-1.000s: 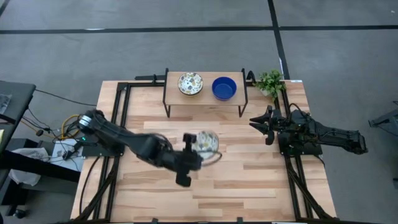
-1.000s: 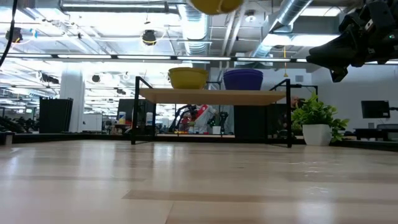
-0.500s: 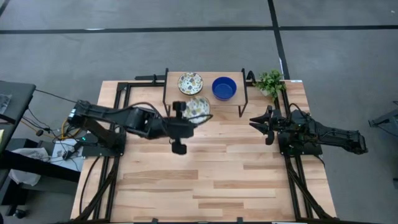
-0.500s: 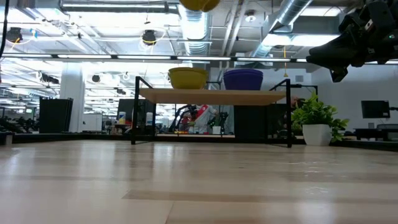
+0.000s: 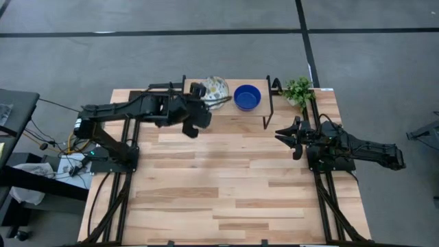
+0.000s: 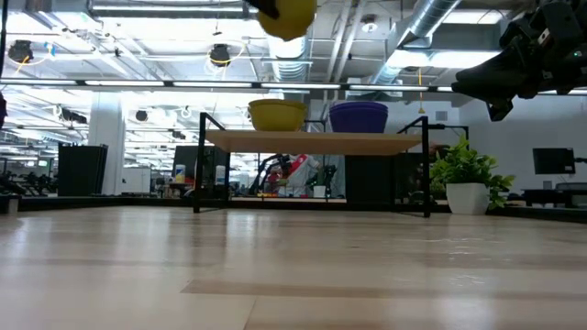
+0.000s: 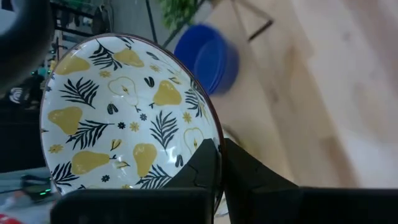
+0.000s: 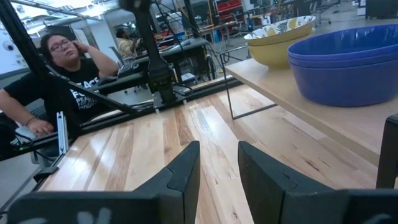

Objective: Pick & Place Mini bowls
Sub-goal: Stack the white patterned bowl on the white patterned bowl on the shelf

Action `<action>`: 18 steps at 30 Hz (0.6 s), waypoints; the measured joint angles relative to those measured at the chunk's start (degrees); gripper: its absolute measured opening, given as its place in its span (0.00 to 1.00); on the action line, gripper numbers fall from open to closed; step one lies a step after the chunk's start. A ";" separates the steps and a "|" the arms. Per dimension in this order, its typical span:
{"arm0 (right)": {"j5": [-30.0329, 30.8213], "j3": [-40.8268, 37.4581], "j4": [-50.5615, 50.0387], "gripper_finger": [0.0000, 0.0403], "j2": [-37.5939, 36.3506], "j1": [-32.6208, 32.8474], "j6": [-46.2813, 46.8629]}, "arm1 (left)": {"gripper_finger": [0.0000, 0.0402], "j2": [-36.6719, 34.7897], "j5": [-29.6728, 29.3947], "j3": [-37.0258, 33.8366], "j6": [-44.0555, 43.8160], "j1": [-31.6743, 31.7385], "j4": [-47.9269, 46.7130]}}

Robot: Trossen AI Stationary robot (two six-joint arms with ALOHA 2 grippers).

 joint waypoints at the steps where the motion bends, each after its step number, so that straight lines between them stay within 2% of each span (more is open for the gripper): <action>1: 0.00 0.00 0.00 0.24 0.00 0.00 0.00 | 0.02 0.00 0.04 0.00 1.60 1.07 -0.05; 8: 0.00 0.00 0.00 0.24 0.00 0.00 0.00 | 0.02 0.07 5.28 0.00 10.21 8.41 -1.06; 18: 0.02 0.00 0.00 0.24 0.00 -0.02 0.00 | 0.02 0.20 12.82 0.00 13.12 16.49 -5.31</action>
